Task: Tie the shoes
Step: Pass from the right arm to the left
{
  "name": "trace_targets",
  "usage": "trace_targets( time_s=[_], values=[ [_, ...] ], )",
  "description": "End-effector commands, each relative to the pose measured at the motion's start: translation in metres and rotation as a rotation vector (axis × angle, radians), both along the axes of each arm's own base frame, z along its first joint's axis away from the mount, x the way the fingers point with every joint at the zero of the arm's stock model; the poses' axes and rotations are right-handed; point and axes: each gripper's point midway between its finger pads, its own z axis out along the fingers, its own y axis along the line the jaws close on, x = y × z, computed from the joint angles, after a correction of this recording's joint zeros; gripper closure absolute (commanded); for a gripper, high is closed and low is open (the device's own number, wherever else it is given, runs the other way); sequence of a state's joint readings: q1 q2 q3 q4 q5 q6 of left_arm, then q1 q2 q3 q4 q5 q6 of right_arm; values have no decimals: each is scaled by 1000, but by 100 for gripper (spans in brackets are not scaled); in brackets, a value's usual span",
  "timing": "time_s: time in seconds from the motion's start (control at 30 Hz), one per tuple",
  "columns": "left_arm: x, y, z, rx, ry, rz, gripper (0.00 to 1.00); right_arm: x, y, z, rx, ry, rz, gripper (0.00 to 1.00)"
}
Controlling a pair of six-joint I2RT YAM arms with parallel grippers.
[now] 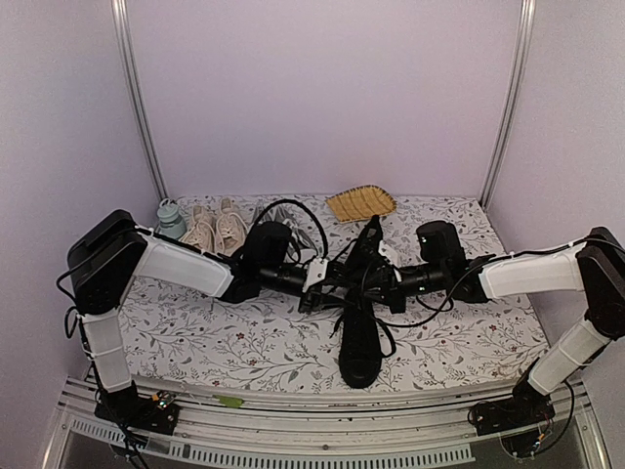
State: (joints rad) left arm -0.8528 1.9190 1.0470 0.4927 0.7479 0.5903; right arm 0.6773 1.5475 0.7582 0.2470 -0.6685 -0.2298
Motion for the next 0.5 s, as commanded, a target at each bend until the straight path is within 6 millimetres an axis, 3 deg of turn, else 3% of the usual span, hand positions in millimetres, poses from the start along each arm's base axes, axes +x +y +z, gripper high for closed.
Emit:
trace_targets(
  time_s=[0.0, 0.23, 0.4, 0.47],
  values=[
    [-2, -6, 8, -10, 6, -11, 60, 6, 3, 6, 12, -25, 8, 99],
    [0, -6, 11, -21, 9, 5, 75, 6, 3, 4, 5, -23, 6, 99],
    [-1, -6, 15, -41, 16, 9, 97, 8, 3, 4, 1, -25, -3, 99],
    [-2, -6, 13, -42, 25, 10, 100, 9, 2, 3, -6, -26, -11, 95]
  ],
)
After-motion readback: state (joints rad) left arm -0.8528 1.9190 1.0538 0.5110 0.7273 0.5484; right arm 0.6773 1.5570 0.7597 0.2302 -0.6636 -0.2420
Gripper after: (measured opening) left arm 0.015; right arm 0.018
